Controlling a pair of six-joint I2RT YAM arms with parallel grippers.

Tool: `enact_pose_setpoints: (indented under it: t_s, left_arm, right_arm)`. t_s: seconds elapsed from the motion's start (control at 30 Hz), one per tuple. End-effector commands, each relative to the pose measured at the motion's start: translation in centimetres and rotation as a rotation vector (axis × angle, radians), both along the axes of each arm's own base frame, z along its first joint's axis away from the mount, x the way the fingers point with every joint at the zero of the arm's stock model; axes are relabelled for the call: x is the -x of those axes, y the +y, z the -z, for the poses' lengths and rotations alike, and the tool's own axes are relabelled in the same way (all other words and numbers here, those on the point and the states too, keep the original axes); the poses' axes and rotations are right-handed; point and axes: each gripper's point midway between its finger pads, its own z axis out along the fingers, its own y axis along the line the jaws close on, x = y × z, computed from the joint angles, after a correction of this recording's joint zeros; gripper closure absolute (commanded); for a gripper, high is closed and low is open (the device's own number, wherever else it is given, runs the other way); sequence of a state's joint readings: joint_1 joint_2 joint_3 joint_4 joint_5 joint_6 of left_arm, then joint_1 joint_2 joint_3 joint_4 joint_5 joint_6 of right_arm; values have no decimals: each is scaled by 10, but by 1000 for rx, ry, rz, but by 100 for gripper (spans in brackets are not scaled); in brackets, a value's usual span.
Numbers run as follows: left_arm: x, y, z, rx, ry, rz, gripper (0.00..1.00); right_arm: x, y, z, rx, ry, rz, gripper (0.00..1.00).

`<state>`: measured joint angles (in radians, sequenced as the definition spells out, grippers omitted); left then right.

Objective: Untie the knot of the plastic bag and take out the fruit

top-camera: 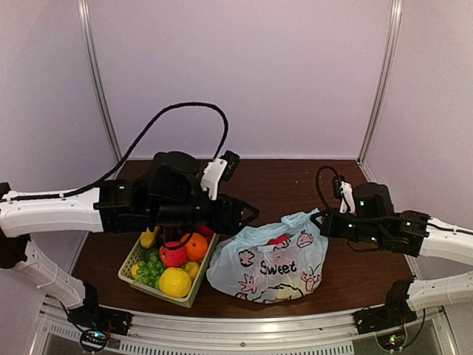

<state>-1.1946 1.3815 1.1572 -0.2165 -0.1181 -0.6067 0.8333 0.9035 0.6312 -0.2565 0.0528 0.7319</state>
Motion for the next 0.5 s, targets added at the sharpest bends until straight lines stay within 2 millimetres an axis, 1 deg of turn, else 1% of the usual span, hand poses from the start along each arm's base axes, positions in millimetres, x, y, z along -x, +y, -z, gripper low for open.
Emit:
enact_pose_setpoints:
  t_s: [0.0,0.03,0.1,0.17,0.27,0.37,0.47]
  left_arm:
    - [23,-31,1,-102,-131,148,28]
    - [24,-37,1,-120,-143,153,28]
    - [26,-44,14,-186,-156,148,27]
    - [22,-47,26,-258,-175,120,25]
    - [5,-42,47,-394,-203,29,21]
    - [-3,-43,60,-460,-218,-7,17]
    - [-12,-40,61,-476,-234,-69,16]
  right_arm:
    - [-4,2,-16,-37,-24,13,100]
    - [-4,1,-17,-40,-25,14,100]
    - [-4,1,-18,-42,-25,16,100]
    - [-4,1,-18,-43,-24,18,100]
    - [-3,1,-17,-46,-20,15,100]
    - [-3,1,-16,-48,-16,15,100]
    - [-3,2,-17,-52,-18,11,100]
